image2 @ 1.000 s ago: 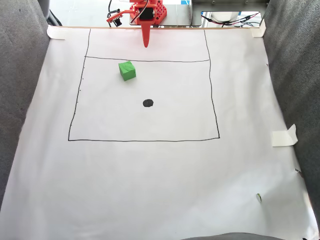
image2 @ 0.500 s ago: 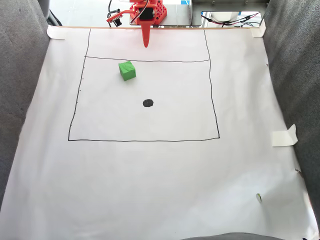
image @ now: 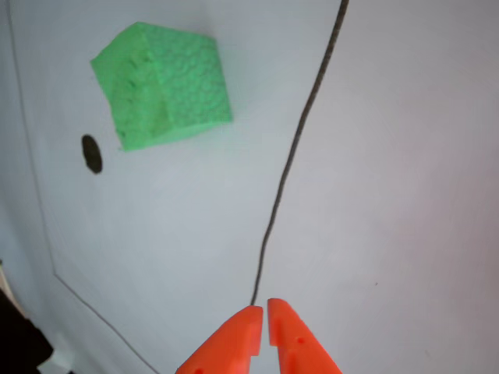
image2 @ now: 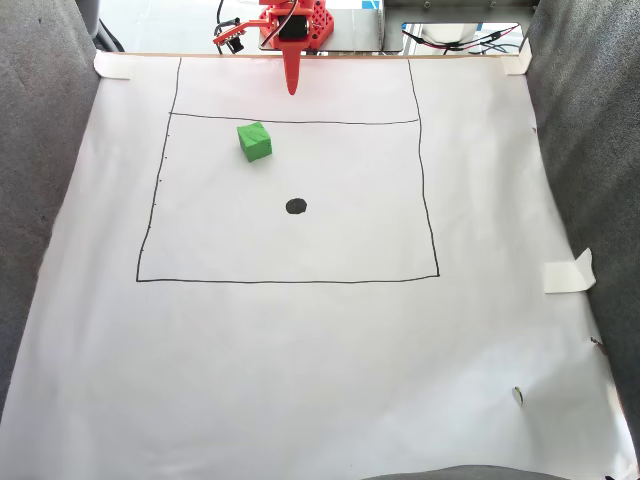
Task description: Grasp the colored block, Place it on the black dot, and then return the arm to the default position.
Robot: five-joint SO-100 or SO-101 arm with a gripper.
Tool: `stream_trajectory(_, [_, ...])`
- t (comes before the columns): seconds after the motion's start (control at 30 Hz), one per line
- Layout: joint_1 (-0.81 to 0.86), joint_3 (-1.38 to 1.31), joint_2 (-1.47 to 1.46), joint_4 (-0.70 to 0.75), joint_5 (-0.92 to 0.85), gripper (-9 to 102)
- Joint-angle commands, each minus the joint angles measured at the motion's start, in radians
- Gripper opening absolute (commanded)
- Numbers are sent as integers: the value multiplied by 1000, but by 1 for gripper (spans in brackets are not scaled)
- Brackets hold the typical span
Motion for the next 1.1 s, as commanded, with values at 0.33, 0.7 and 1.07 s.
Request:
stream_trajectory(0.33, [38,-617,-492,187,120,0])
stream_trajectory(0.7, [275,-1101,-1052,255,295,0])
stream_trajectory(1.07, [410,-1305,-1447,155,588,0])
